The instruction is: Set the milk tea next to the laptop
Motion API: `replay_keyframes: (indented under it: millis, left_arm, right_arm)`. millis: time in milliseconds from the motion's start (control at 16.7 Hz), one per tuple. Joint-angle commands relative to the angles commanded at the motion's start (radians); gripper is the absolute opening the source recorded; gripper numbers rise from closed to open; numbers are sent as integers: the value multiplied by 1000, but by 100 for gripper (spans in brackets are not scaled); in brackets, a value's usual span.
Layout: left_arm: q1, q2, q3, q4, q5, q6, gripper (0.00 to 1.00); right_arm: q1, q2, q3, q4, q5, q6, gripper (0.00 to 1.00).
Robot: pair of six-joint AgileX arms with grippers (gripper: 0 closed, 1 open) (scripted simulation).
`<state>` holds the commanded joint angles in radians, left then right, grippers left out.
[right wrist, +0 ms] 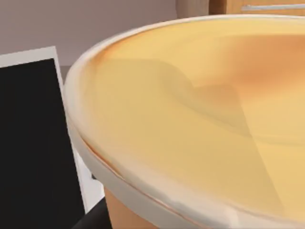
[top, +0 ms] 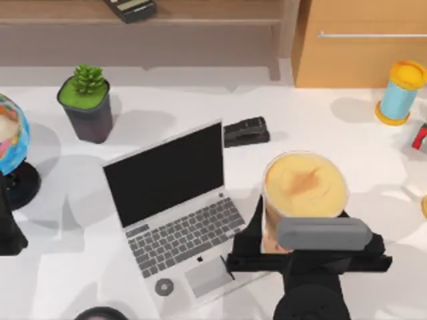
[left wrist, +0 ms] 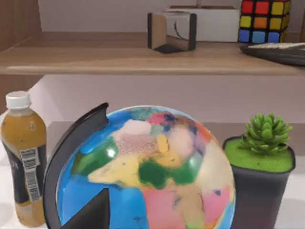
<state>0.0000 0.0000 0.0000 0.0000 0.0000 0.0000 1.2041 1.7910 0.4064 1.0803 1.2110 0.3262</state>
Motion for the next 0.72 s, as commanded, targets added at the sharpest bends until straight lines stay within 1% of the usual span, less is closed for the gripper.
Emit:
replay_keyframes:
  millis: [360, 720]
  left_arm:
    - [0, 0, 0, 0, 0, 0, 100]
    - [0, 0, 0, 0, 0, 0, 100]
  right_arm:
    - [-3, 25, -19, -7, 0, 2, 0]
    - [-3, 25, -19, -7, 0, 2, 45]
